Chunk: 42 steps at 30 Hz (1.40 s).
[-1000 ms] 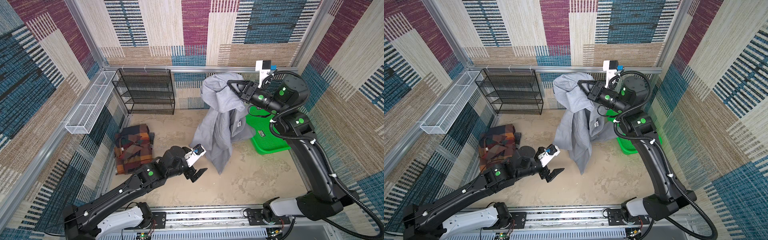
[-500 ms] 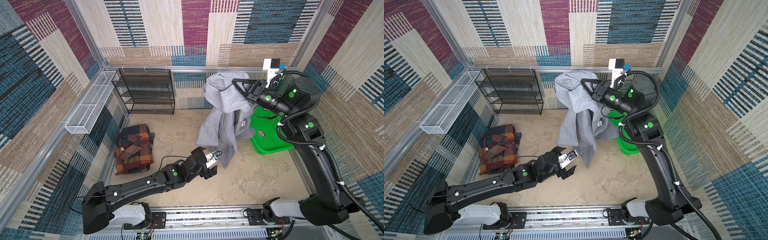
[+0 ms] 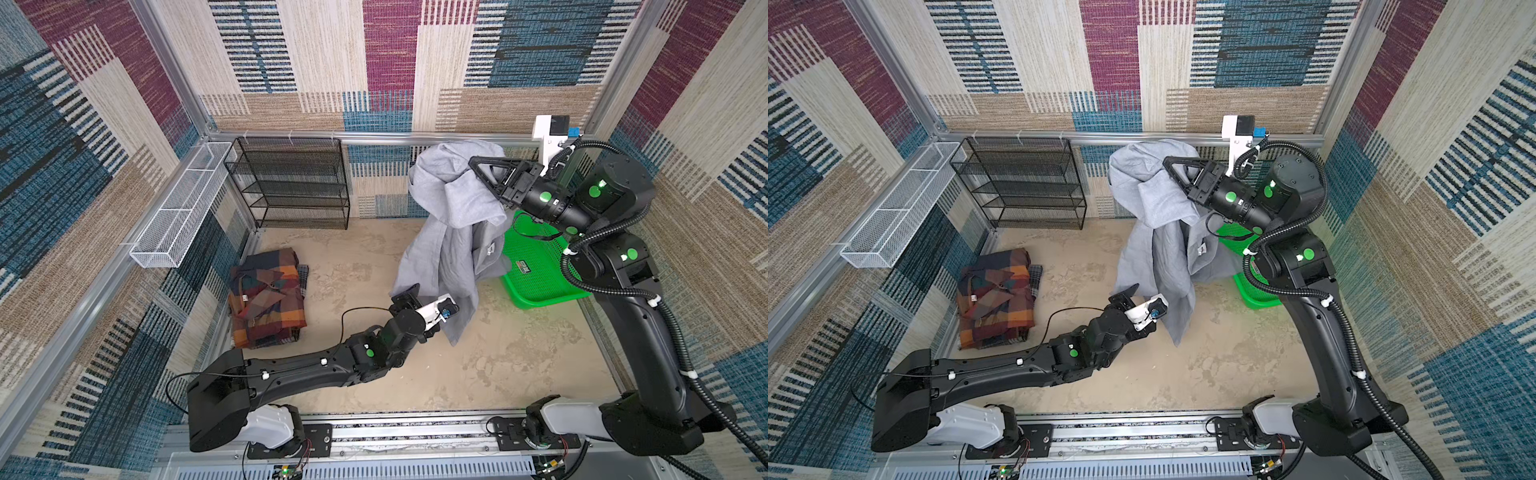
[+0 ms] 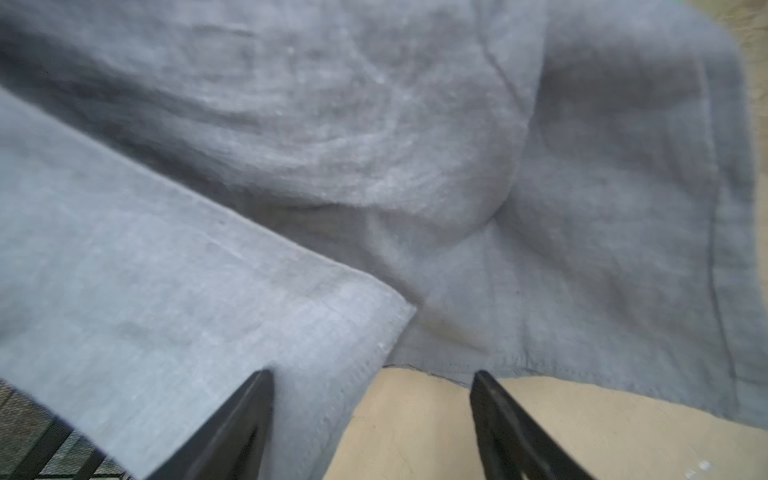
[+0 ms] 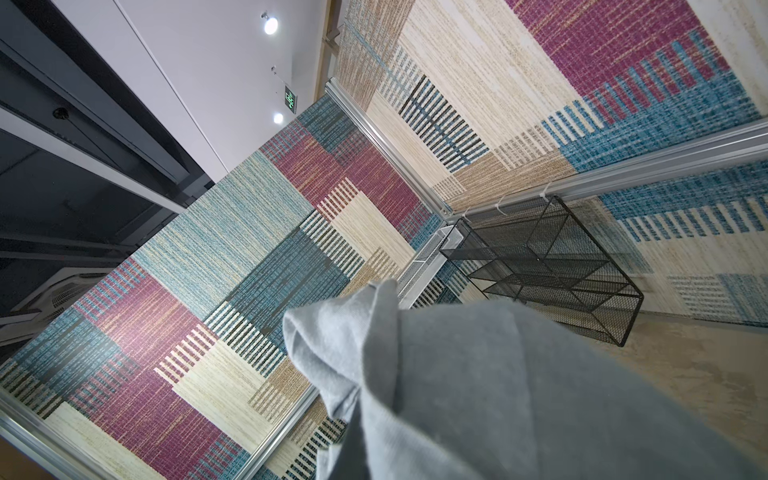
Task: Fold and stack the long sleeve shirts
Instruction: 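Reach the left gripper to the hanging shirt's lower edge and grasp it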
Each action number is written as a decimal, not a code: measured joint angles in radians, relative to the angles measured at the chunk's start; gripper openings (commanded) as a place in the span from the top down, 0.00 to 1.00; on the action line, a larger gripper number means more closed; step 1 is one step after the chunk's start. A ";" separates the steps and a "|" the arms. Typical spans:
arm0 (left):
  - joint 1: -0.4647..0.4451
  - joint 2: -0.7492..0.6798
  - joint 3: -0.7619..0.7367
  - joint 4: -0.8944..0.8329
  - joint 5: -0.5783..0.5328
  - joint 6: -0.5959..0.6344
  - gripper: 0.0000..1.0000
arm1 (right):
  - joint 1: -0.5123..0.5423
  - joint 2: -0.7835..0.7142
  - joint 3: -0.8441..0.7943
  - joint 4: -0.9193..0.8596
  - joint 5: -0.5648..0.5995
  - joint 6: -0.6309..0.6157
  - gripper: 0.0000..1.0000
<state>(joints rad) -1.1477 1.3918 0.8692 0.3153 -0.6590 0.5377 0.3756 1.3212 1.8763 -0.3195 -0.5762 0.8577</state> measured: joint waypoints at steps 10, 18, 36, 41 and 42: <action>0.000 -0.006 -0.006 0.100 -0.073 0.031 0.32 | 0.003 -0.019 -0.023 0.000 -0.016 0.028 1.00; -0.030 0.055 -0.035 0.120 -0.101 0.059 0.01 | 0.003 -0.022 -0.020 0.001 -0.018 0.039 1.00; -0.041 0.294 -0.010 0.786 -0.304 0.528 0.40 | 0.005 -0.066 -0.048 0.011 -0.026 0.061 1.00; -0.039 0.317 -0.003 0.926 -0.317 0.630 0.68 | 0.006 -0.074 -0.049 0.015 -0.034 0.065 1.00; -0.039 0.317 -0.003 0.941 -0.331 0.643 0.74 | 0.006 -0.076 -0.049 0.015 -0.034 0.068 1.00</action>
<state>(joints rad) -1.1870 1.7088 0.8665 1.2568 -0.9897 1.1809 0.3813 1.2453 1.8275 -0.3042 -0.6098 0.9257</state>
